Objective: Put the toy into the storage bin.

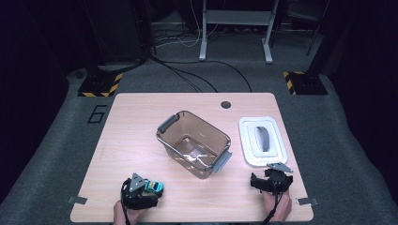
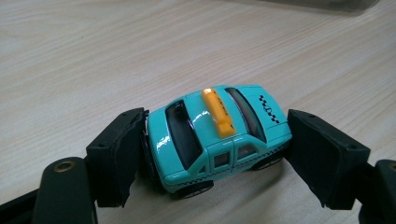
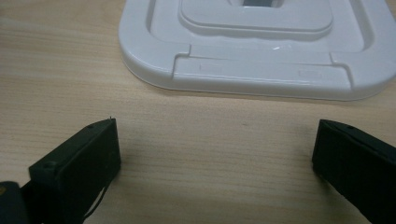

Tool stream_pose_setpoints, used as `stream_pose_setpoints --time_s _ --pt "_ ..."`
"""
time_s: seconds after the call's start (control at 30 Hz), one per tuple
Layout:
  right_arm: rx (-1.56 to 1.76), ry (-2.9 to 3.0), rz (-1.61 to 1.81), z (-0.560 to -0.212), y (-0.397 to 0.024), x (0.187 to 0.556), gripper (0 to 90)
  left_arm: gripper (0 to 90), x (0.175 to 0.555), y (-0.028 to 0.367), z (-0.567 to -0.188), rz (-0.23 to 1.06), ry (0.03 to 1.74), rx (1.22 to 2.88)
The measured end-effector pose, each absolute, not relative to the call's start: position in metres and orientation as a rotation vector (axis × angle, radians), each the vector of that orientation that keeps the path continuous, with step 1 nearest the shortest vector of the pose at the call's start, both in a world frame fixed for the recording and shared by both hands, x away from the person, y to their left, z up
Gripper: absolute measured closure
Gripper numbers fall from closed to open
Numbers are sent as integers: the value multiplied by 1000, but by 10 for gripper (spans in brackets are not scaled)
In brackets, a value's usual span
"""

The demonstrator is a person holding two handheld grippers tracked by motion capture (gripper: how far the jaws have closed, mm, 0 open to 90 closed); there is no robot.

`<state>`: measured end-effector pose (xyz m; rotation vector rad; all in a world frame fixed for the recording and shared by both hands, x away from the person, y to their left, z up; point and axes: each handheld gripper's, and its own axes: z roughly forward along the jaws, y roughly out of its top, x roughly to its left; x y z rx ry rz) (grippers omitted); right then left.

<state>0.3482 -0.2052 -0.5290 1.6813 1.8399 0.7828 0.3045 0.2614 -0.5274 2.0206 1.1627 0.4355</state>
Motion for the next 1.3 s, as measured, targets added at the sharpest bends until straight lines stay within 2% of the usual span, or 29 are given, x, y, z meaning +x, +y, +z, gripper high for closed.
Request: stream_pose_setpoints --time_s 0.2,0.37,0.5,0.73,0.97,1.17,1.3 --pt "1682 1840 782 -529 -205 348 4 222 317 266 -528 389 1067 2044" --pt "1682 1839 782 -529 -205 348 5 219 320 266 -529 364 1100 2002" --pt "1682 1839 782 -529 -205 348 5 215 316 262 -528 386 1156 1980" --pt "1681 1839 782 -529 -205 348 5 208 313 247 -528 502 1265 1981" --pt "1686 1837 782 -529 -205 349 5 146 307 241 -528 534 1326 1952" --pt "1686 1833 784 -529 -205 348 13 216 307 238 -529 577 1331 1951" --pt "1685 1832 787 -529 -206 348 17 222 309 243 -529 532 1260 1979"
